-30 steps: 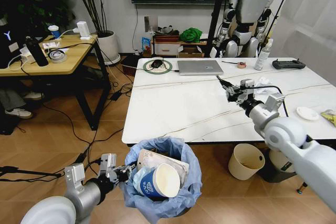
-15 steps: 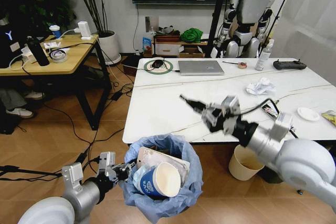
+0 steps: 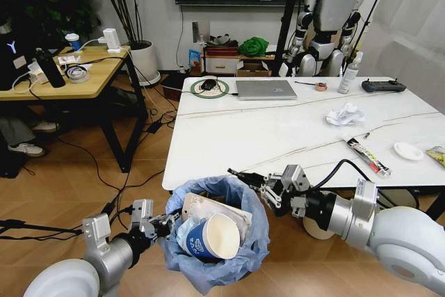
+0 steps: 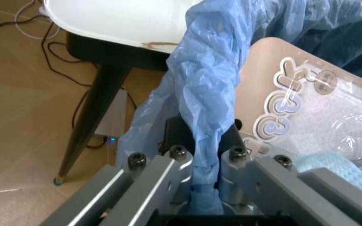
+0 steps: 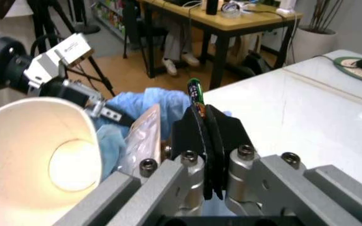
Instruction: Pick up the trash bin and place the trash from the table into it.
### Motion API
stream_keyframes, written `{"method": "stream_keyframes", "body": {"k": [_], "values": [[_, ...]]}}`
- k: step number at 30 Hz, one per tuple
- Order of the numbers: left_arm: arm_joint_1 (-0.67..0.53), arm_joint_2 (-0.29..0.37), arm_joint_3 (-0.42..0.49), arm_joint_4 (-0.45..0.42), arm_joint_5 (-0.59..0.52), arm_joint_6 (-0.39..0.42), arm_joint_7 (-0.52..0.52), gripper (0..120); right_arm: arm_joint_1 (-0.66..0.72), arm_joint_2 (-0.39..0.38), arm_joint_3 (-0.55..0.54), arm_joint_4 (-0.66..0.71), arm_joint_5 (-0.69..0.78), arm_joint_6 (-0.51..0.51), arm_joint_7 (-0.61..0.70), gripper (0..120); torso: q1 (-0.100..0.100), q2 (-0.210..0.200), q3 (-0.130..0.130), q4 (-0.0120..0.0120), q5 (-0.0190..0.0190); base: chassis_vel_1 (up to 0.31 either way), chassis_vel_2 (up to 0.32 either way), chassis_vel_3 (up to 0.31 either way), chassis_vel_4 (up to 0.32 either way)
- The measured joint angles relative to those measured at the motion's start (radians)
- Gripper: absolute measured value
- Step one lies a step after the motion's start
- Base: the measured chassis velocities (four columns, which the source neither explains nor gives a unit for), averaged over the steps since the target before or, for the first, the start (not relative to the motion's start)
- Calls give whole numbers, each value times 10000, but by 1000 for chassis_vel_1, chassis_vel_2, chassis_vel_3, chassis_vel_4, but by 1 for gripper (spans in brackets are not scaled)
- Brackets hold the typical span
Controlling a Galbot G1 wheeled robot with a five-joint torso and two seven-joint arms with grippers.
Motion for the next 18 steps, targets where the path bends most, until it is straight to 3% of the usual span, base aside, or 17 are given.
{"method": "stream_keyframes", "body": {"k": [6,18], "values": [[-106,-11,96,-3,-8,37,12,0,755,405,-506,61,174,-438,-173,0,2,0,0,2,-1,0,0,0,0],[-110,-6,75,-32,-23,55,38,0,681,558,-622,-332,-164,-502,-530,0,1,0,0,1,1,0,0,0,0]]}}
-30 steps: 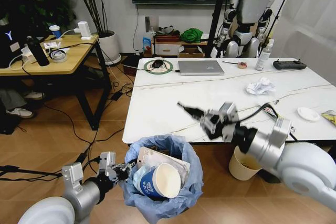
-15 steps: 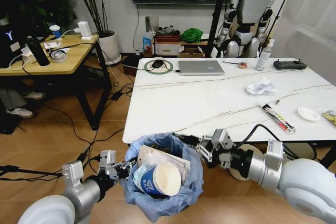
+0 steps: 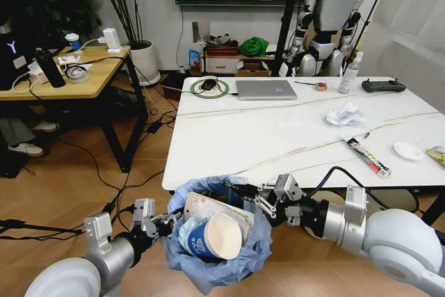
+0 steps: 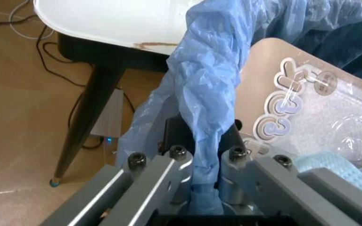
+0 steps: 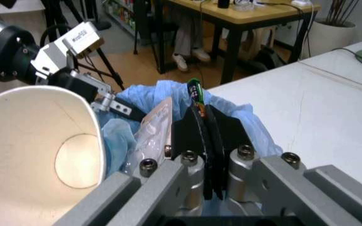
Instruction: Pick up the trash bin and place the trash from the table into it.
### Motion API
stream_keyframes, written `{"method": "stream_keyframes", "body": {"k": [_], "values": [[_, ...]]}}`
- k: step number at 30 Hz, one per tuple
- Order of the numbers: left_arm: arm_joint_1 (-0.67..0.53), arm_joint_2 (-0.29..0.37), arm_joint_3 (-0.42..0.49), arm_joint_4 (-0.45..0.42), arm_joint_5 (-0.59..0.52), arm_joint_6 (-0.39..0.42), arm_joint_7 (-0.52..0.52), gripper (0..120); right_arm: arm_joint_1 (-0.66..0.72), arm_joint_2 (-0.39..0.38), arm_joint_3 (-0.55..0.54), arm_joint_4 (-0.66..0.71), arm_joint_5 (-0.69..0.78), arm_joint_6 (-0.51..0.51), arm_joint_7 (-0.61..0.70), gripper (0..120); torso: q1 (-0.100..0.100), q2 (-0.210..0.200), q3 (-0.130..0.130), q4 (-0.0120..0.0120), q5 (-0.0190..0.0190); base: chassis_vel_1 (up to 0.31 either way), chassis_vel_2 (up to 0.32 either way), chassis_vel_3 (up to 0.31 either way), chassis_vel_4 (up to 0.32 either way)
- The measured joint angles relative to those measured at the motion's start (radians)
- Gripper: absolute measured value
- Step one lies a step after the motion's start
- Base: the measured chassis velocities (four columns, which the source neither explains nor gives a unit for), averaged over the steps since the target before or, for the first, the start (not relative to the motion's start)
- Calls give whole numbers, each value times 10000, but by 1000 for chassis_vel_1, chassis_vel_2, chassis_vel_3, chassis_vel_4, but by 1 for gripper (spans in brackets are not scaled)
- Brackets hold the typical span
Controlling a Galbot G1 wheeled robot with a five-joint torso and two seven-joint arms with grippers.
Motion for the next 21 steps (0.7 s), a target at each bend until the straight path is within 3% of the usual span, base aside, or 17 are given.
{"method": "stream_keyframes", "body": {"k": [5,15,21], "values": [[11,-6,-25,-21,-10,1,1,0,-6,10,7,-14,-58,9,-20,5,0,0,0,0,0,0,0,0,0],[42,-11,-48,-44,-12,1,1,0,-131,27,158,-11,-69,51,-11,42,0,0,0,-1,-1,0,0,0,0],[128,-104,-38,-13,82,1,0,0,426,614,839,-427,674,184,1093,66,0,0,0,1,-3,0,0,0,0]]}}
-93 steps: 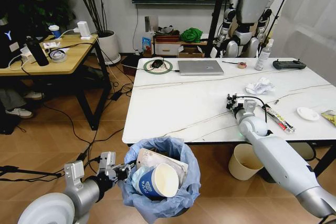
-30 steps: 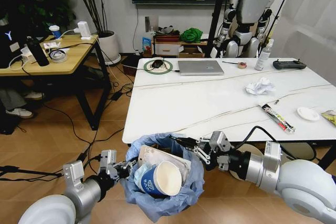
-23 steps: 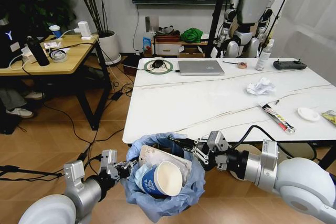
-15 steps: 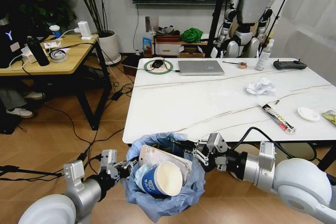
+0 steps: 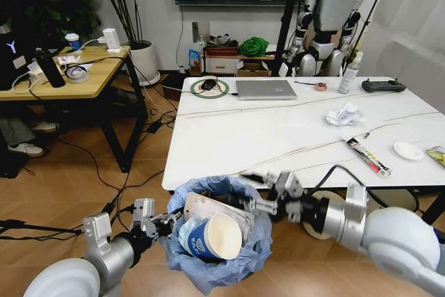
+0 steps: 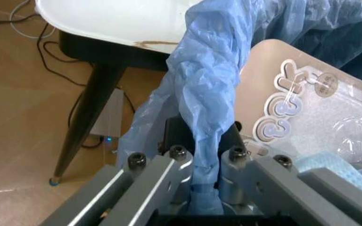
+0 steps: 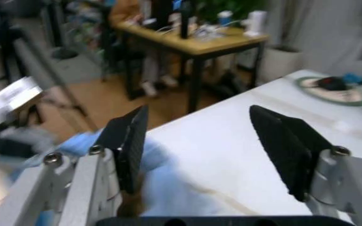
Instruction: Pick up the trash bin and place the trash from the table into it.
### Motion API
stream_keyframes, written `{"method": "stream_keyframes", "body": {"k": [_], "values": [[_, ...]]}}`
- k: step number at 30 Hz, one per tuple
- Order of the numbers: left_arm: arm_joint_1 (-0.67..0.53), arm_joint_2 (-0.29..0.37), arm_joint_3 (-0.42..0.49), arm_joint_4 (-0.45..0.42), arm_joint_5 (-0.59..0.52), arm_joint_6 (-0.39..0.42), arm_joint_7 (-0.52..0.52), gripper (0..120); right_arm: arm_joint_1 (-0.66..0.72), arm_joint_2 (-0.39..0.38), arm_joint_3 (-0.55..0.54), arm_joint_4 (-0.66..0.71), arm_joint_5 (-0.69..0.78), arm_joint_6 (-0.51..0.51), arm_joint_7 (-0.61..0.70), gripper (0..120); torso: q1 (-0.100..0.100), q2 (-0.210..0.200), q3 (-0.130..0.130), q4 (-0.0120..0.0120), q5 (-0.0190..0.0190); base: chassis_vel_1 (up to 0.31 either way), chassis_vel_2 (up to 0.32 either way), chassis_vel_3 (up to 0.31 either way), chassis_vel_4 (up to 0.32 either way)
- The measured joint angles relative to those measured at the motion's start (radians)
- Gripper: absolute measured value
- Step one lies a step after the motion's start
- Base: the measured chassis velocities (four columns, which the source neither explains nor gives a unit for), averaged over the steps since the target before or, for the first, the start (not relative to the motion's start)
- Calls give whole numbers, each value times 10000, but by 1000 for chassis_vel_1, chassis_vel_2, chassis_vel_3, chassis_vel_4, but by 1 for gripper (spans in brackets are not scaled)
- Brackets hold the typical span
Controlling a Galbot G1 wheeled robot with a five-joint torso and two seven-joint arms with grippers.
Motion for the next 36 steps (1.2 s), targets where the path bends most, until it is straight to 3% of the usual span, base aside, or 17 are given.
{"method": "stream_keyframes", "body": {"k": [5,11,13,20,27,36], "values": [[32,-17,2,16,51,0,5,0,186,506,680,-1112,165,41,1335,82,0,-1,0,0,3,0,0,0,0],[127,38,-151,-5,51,-7,27,0,1015,1468,1305,-4304,243,-357,2550,100,1,-2,1,-2,7,0,0,0,0],[139,37,-160,-10,51,-9,27,0,1187,1586,1307,-4680,242,-408,2577,100,1,-2,1,-3,7,0,0,0,0],[277,111,-342,-66,7,-26,30,0,3285,2559,1055,-8007,441,-1342,2887,100,1,-2,1,-2,1,0,0,0,0],[200,258,-355,-18,-101,-37,15,0,4139,2985,907,-9760,717,-2108,2914,100,1,-2,1,-1,2,0,0,0,0],[140,278,-341,82,-144,-51,-2,0,4488,3396,800,-11490,577,-2256,2500,100,0,-1,1,-2,1,0,0,0,0]]}}
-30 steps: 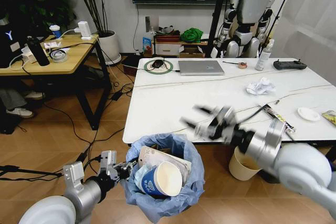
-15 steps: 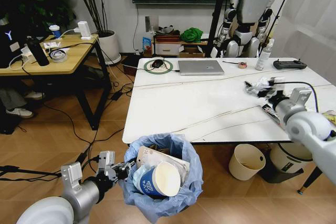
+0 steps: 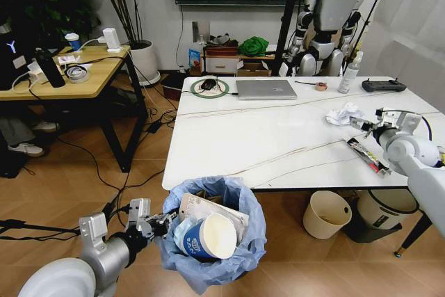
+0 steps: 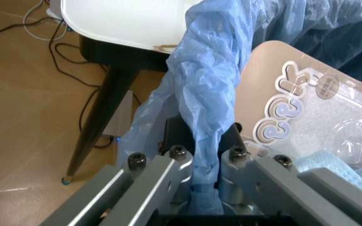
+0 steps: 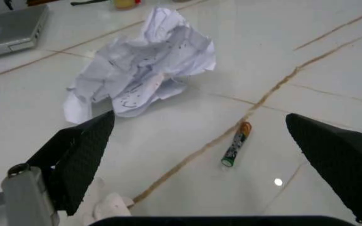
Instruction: Pick up the trash bin and place the trash from the table into it.
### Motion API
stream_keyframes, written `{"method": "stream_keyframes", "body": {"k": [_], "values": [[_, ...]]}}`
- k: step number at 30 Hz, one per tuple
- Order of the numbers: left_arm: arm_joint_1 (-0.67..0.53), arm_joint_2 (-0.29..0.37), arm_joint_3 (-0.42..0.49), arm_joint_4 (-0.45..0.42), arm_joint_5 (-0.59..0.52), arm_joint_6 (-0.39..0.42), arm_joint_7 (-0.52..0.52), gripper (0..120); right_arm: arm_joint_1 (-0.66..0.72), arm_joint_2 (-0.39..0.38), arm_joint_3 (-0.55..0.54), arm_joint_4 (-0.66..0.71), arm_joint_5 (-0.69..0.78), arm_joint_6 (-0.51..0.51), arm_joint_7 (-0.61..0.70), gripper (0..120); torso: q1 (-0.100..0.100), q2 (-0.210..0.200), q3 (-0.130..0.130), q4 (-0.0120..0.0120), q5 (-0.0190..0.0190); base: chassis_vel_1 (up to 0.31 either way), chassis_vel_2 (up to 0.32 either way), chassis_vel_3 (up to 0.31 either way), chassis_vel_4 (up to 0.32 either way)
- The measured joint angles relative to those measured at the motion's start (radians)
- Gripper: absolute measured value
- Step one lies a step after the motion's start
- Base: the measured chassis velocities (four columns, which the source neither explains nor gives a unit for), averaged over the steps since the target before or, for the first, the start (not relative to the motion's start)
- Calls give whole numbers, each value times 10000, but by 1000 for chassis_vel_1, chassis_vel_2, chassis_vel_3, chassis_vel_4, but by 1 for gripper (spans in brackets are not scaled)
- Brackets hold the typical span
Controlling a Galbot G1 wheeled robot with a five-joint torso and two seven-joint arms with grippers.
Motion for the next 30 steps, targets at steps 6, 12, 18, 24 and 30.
{"method": "stream_keyframes", "body": {"k": [6,12,18,24,30], "values": [[-49,-5,28,44,-3,-8,-5,0,98,231,-7,-603,-92,29,-138,100,0,1,0,0,1,0,0,0,0],[-44,-29,35,48,-3,-12,-11,0,78,290,-31,-843,-280,120,-296,97,0,1,-1,0,1,0,0,0,0],[-37,-30,35,38,0,-16,-15,0,102,321,-69,-1107,-449,135,-395,78,0,1,-1,1,2,0,0,0,0],[-50,-36,56,39,4,-21,-16,0,72,327,-66,-1273,-585,187,-440,56,-1,2,-2,-1,-5,0,0,0,0],[-73,-12,58,50,4,-25,-16,0,75,356,-62,-1321,-628,206,-444,36,-1,2,-3,-2,-1,0,0,0,0]]}}
